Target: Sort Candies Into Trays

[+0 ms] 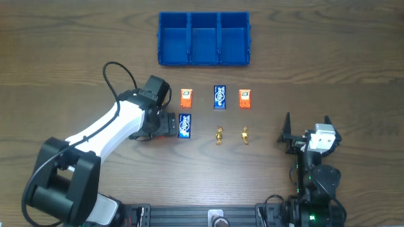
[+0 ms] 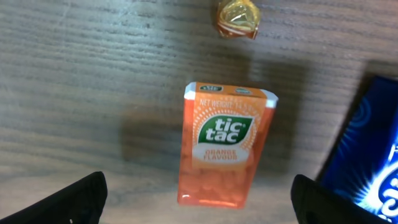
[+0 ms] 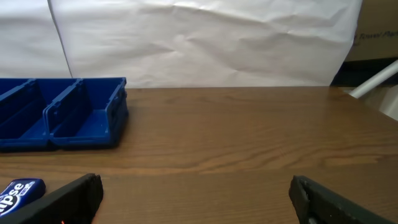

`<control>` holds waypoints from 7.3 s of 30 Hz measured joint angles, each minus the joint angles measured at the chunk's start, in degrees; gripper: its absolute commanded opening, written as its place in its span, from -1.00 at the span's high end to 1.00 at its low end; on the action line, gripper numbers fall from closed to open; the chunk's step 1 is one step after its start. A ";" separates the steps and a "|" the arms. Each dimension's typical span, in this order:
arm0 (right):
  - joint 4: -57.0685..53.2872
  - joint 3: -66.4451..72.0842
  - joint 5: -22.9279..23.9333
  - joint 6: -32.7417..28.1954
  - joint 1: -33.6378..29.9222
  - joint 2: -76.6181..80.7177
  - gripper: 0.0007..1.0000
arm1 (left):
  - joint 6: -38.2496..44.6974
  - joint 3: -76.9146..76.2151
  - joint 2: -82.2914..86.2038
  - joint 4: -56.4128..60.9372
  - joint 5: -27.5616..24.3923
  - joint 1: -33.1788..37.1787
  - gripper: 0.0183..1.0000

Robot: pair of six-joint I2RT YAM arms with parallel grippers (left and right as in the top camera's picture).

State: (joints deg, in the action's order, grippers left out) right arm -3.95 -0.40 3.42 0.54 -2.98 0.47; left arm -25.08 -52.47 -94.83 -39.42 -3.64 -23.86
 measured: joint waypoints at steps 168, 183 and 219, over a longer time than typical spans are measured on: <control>-0.02 0.00 0.00 0.00 0.00 0.00 -1.00 | 9.84 -72.06 -36.41 -12.98 4.00 4.70 -1.00; -0.02 0.00 0.00 0.00 0.00 0.00 -1.00 | -2.32 -81.22 -35.78 -24.17 6.86 -19.69 -1.00; -0.02 0.00 0.00 0.00 0.00 0.00 -1.00 | -17.07 -80.19 -52.46 -17.46 1.49 -25.94 0.26</control>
State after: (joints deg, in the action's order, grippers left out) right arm -3.97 -0.40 3.42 0.54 -2.98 0.47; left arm -42.15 -132.66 -147.28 -56.88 -2.15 -49.80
